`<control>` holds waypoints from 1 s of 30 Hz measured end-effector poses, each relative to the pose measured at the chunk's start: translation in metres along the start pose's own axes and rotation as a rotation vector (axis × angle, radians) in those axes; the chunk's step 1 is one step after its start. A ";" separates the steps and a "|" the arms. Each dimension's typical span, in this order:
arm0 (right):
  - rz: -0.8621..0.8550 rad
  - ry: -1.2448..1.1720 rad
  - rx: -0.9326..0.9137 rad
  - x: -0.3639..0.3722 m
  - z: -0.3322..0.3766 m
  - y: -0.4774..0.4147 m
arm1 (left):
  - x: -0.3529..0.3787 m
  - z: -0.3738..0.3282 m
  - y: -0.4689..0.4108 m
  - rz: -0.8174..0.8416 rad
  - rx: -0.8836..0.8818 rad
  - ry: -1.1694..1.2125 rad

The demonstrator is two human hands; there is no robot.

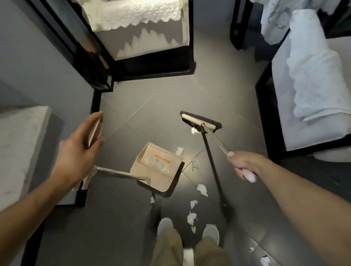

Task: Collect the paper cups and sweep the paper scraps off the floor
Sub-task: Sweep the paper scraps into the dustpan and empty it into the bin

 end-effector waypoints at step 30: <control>-0.215 -0.350 -0.088 0.284 -0.186 0.235 | -0.107 0.169 0.215 0.184 0.121 -0.046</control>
Point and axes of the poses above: each hand's wrist, its own y-axis away from the middle knuckle, its own x-axis out of the palm, z = x × y, the point moved 4 cm from there along -y, towards the middle knuckle, and after that the axes turned 8 degrees about -x, right-handed, at the moved point
